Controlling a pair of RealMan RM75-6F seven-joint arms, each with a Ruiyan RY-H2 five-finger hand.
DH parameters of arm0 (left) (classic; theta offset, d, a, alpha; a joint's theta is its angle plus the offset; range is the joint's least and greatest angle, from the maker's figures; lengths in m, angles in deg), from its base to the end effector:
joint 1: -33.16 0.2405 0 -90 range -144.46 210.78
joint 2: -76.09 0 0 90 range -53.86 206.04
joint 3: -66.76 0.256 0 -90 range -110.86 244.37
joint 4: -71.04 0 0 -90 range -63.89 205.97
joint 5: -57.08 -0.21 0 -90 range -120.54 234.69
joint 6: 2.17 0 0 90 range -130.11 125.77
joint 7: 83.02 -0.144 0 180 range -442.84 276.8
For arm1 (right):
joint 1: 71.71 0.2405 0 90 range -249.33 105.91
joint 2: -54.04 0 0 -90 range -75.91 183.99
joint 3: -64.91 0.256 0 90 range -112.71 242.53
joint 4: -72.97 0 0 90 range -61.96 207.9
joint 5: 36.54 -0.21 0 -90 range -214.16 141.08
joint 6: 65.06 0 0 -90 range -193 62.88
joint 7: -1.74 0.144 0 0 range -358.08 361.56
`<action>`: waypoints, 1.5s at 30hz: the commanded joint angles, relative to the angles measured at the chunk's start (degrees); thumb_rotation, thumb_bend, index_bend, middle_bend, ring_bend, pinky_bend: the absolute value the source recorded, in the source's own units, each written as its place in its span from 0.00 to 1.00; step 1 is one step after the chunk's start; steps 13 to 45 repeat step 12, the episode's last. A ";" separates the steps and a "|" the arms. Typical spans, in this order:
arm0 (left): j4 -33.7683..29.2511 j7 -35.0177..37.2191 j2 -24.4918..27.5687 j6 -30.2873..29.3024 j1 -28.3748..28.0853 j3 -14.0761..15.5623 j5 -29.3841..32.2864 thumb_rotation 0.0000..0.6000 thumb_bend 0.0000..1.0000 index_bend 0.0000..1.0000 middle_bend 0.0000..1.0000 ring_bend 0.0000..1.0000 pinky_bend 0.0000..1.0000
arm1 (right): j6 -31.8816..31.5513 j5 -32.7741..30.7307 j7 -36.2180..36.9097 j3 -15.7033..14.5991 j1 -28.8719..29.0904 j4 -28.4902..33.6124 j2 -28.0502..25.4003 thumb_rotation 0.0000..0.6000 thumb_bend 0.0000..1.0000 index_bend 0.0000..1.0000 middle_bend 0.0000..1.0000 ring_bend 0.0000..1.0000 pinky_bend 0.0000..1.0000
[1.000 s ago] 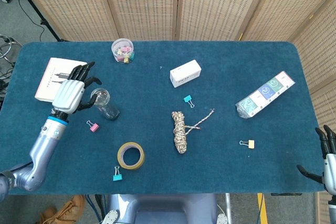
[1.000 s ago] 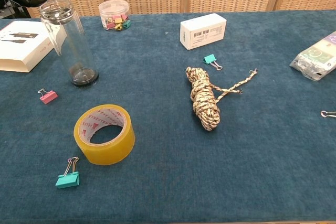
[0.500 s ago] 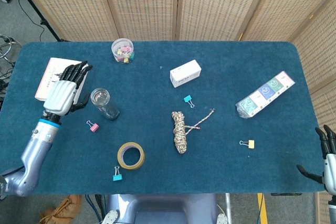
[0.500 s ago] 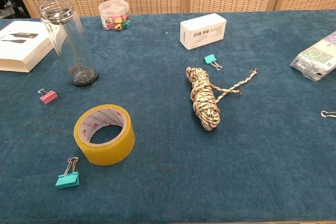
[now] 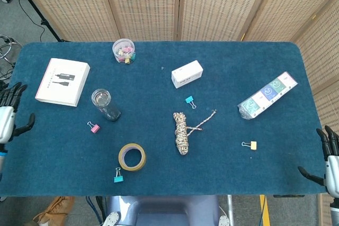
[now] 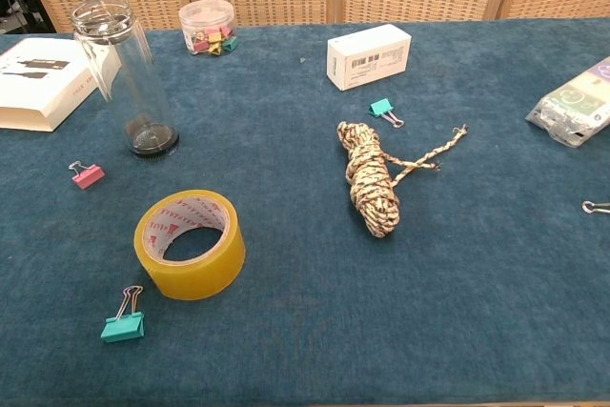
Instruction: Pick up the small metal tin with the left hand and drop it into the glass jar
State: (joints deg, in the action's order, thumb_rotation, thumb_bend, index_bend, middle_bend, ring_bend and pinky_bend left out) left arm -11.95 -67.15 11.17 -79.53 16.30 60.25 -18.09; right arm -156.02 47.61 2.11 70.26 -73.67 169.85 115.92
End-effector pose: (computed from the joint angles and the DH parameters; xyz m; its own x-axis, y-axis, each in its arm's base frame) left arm -0.3201 0.2659 0.1788 0.2293 -0.0459 0.9723 0.9733 0.0025 -0.2295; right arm -0.3133 -0.1514 0.1856 0.3586 0.0975 0.9284 -0.9302 0.1215 0.3465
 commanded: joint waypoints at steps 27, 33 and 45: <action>2.52 3.96 0.83 -3.93 7.14 3.34 -2.49 1.00 0.47 0.05 0.00 0.00 0.00 | -0.49 0.15 -4.70 0.08 0.26 -1.09 1.55 1.00 0.00 0.00 0.00 0.00 0.00; 2.52 3.96 0.83 -3.93 7.14 3.34 -2.49 1.00 0.47 0.05 0.00 0.00 0.00 | -0.49 0.15 -4.70 0.08 0.26 -1.09 1.55 1.00 0.00 0.00 0.00 0.00 0.00; 2.52 3.96 0.83 -3.93 7.14 3.34 -2.49 1.00 0.47 0.05 0.00 0.00 0.00 | -0.49 0.15 -4.70 0.08 0.26 -1.09 1.55 1.00 0.00 0.00 0.00 0.00 0.00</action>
